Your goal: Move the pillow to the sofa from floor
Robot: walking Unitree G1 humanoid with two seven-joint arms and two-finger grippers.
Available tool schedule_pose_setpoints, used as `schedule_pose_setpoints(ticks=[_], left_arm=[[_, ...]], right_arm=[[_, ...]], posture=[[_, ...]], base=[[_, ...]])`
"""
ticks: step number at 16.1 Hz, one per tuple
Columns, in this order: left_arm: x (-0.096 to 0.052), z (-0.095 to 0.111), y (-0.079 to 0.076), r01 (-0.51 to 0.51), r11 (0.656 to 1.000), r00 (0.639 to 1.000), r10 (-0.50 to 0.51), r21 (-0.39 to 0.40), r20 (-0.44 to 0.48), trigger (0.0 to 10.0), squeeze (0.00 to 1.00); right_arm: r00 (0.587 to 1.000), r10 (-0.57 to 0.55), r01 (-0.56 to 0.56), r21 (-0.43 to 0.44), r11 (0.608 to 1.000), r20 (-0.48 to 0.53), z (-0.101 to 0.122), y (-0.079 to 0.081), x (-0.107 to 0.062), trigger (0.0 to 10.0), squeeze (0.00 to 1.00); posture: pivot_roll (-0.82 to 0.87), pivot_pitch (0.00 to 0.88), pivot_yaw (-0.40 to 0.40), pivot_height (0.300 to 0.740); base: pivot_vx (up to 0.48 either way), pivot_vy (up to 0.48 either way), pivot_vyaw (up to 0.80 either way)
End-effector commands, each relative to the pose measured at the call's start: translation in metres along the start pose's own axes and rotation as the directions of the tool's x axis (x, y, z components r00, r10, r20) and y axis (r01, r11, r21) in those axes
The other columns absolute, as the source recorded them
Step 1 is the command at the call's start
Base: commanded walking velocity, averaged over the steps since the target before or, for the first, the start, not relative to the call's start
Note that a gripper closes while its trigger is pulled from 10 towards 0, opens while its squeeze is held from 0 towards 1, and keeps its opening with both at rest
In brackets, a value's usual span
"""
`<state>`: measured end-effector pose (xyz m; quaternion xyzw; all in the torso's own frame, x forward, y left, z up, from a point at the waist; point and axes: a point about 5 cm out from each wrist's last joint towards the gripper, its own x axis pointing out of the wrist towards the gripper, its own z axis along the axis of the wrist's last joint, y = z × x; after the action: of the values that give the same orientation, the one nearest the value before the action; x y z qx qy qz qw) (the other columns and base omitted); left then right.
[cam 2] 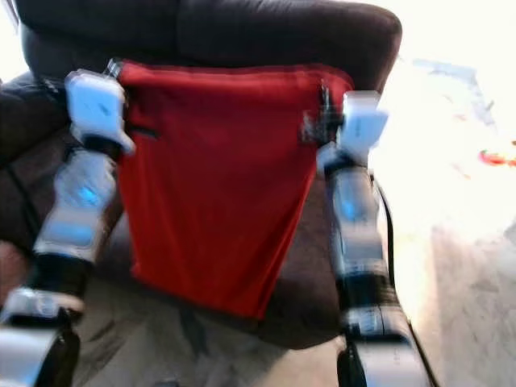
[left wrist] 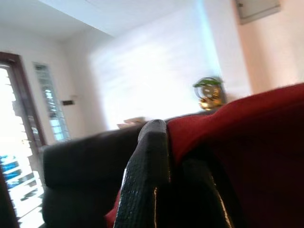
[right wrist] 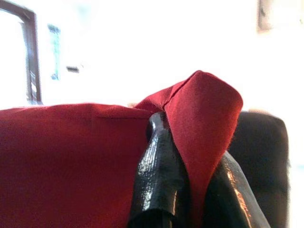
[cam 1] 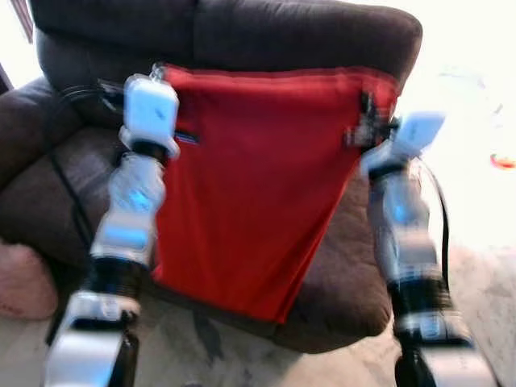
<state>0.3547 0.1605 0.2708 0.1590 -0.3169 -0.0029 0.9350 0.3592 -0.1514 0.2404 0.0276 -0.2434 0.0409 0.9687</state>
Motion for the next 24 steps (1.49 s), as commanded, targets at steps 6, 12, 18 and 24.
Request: schedule_pose_setpoints(ticks=[6, 12, 18, 24], left_arm=[[0.023, 0.021, 0.011, -0.027, 1.000, 0.995, 0.028, -0.005, 0.101, 10.0, 0.00], [0.024, 0.016, 0.009, -0.010, 1.000, 0.996, 0.011, -0.015, 0.087, 10.0, 0.00], [0.026, 0.012, 0.009, 0.019, 0.999, 0.997, -0.017, -0.032, 0.070, 10.0, 0.00], [0.009, -0.038, -0.014, 0.241, 0.969, 0.950, -0.246, -0.047, -0.193, 10.0, 0.00]], right_arm=[[0.989, -0.028, 0.027, 0.010, 1.000, 0.143, 0.036, -0.006, 0.016, 10.0, 0.00], [0.992, -0.036, 0.035, 0.012, 0.999, 0.125, 0.032, -0.007, 0.015, 10.0, 0.00], [0.993, -0.037, 0.036, 0.011, 0.999, 0.115, 0.030, -0.006, 0.014, 10.0, 0.00], [0.991, -0.116, 0.113, -0.052, 0.992, -0.061, -0.007, -0.024, 0.002, 10.0, 0.00]], posture=[[0.07, 0.000, -0.063, 0.740], [0.07, 0.000, -0.063, 0.740], [0.07, 0.000, -0.060, 0.740], [0.07, 0.000, -0.062, 0.740]], base=[[0.269, 0.000, 0.00], [0.269, 0.000, 0.00], [0.271, 0.000, 0.00], [0.086, 0.000, 0.00]])
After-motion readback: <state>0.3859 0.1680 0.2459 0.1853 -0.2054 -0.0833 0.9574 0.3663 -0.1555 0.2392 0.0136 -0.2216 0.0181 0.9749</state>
